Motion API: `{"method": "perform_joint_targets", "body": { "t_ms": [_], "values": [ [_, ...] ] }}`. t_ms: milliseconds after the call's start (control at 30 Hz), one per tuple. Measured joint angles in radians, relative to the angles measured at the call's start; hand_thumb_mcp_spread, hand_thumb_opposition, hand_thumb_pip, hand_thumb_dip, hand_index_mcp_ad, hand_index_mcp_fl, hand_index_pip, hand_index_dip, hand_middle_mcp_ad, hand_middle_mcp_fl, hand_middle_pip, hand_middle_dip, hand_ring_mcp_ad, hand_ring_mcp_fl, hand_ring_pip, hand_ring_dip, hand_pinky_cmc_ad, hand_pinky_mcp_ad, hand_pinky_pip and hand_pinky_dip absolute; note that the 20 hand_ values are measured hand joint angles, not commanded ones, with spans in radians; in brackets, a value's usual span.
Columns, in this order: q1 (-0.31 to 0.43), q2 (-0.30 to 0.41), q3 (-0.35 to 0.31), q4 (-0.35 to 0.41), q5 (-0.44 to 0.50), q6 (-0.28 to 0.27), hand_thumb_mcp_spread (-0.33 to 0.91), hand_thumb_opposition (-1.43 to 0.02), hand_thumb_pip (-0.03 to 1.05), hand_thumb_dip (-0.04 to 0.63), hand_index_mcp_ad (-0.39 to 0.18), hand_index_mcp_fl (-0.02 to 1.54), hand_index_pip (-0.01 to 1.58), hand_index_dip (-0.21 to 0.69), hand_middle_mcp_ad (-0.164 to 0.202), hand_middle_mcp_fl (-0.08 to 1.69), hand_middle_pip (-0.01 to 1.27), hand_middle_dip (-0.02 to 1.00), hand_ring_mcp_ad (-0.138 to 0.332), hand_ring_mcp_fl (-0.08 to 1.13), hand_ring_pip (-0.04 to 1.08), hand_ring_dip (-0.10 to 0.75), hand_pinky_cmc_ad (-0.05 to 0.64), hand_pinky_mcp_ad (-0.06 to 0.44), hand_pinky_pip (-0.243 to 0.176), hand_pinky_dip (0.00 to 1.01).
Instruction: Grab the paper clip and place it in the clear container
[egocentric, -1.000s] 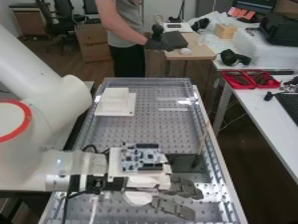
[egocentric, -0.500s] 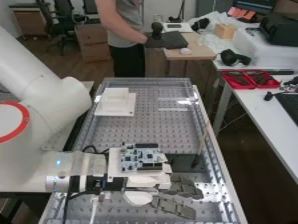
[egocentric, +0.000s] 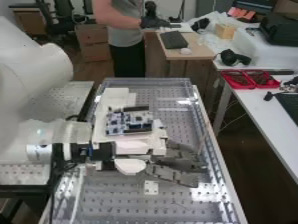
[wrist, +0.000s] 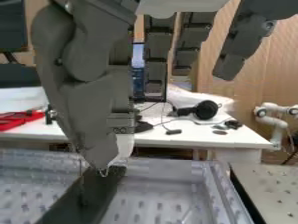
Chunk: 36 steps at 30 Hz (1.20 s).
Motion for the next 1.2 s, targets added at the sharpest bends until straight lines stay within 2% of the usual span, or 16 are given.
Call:
{"method": "perform_joint_targets", "body": {
  "t_ms": [67,300,533,633,933,1200],
  "values": [
    [0.014,0.035,-0.030,0.013,0.013,0.017,0.54,-0.95,0.50,0.236,-0.201,0.88,1.09,0.030,0.000,0.38,0.12,0.21,0.024,0.16,0.11,0.124,0.365,0.264,0.084,0.20],
    [0.130,0.170,-0.152,0.041,0.086,0.096,0.54,-0.96,0.50,0.234,-0.188,0.90,1.07,0.063,0.000,0.38,0.12,0.21,0.028,0.16,0.11,0.126,0.361,0.264,0.084,0.20],
    [0.255,0.232,-0.222,0.036,0.184,0.146,0.54,-0.96,0.50,0.237,-0.188,0.92,1.04,0.110,0.002,0.38,0.12,0.22,0.037,0.16,0.11,0.126,0.361,0.265,0.084,0.20],
    [0.327,0.262,-0.252,0.028,0.258,0.163,0.55,-0.97,0.50,0.237,-0.185,0.92,1.02,0.110,0.000,0.38,0.12,0.22,0.037,0.16,0.11,0.126,0.365,0.265,0.084,0.20],
    [0.512,0.305,-0.295,0.017,0.469,0.193,0.54,-0.97,0.50,0.237,-0.171,0.95,0.99,0.124,0.007,0.38,0.12,0.22,0.052,0.16,0.11,0.127,0.361,0.264,0.084,0.20],
    [0.673,0.283,-0.271,0.013,0.669,0.221,0.54,-0.98,0.50,0.237,-0.169,0.95,0.97,0.129,0.010,0.38,0.12,0.22,0.049,0.16,0.11,0.127,0.361,0.262,0.084,0.20]
  ]
}}
